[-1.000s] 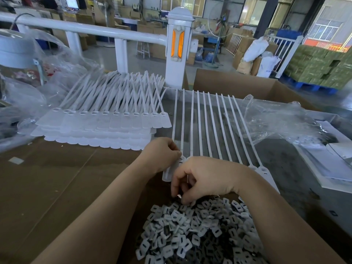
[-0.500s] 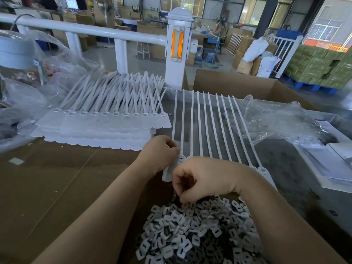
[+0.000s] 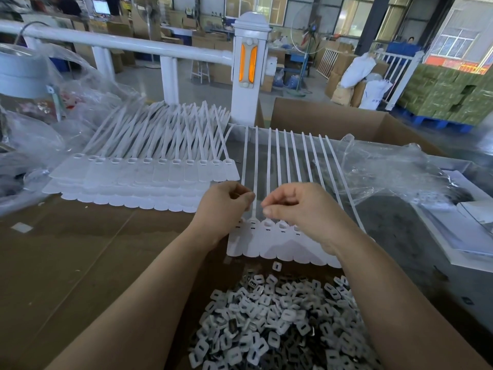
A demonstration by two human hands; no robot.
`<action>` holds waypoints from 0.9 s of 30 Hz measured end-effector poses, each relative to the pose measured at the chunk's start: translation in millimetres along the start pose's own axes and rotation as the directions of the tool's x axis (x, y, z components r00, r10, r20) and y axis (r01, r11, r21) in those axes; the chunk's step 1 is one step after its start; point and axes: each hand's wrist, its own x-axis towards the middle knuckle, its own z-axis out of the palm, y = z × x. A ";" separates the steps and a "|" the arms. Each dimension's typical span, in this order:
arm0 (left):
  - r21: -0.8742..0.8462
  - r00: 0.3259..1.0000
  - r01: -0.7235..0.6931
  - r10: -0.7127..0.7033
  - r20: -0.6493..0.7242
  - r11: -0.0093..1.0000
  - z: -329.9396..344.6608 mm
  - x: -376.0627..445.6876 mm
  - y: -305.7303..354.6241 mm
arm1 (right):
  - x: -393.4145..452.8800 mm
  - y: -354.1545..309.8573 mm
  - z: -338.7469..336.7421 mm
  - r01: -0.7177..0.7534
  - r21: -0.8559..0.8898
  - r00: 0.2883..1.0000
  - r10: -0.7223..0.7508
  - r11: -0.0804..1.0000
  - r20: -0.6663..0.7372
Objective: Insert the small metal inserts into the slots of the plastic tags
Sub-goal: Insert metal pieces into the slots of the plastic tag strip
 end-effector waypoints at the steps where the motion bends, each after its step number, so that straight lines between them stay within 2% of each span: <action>1: -0.037 1.000 -0.005 0.006 0.023 0.999 0.2 -0.2 1.1 | 1.6 2.3 1.1 -0.009 0.031 0.997 0.011 0.999 -0.072; 4: -0.170 0.994 0.002 0.017 0.112 0.986 -0.2 -2.0 4.0 | 4.6 7.5 2.0 -0.030 0.110 0.976 0.053 0.994 -0.212; 6: -0.209 0.988 -0.001 0.034 0.154 0.978 -0.6 -3.2 6.1 | 6.0 9.3 1.4 -0.033 0.127 0.965 0.064 0.991 -0.256; 12: -0.249 0.977 -0.048 0.097 0.190 0.967 -2.2 -5.5 9.3 | 6.4 10.3 2.4 0.004 0.125 0.971 0.026 0.992 -0.239; 18: -0.255 0.972 -0.080 0.132 0.196 0.964 -1.7 -4.5 9.3 | 7.4 10.5 0.6 -0.041 0.198 0.977 0.080 0.979 -0.196; 20: -0.235 0.977 -0.080 0.124 0.176 0.969 -0.6 -4.7 8.4 | 7.6 10.2 -0.5 -0.062 0.199 0.969 0.107 0.978 -0.223; 23: -0.196 0.980 -0.087 0.119 0.158 0.977 1.0 -4.7 8.0 | 6.9 8.9 -1.0 -0.086 0.124 0.957 0.117 0.988 -0.265; 27: -0.147 0.983 -0.104 0.125 0.136 0.984 2.2 -6.4 8.6 | 5.2 7.1 1.2 -0.080 0.010 0.970 0.080 0.997 -0.230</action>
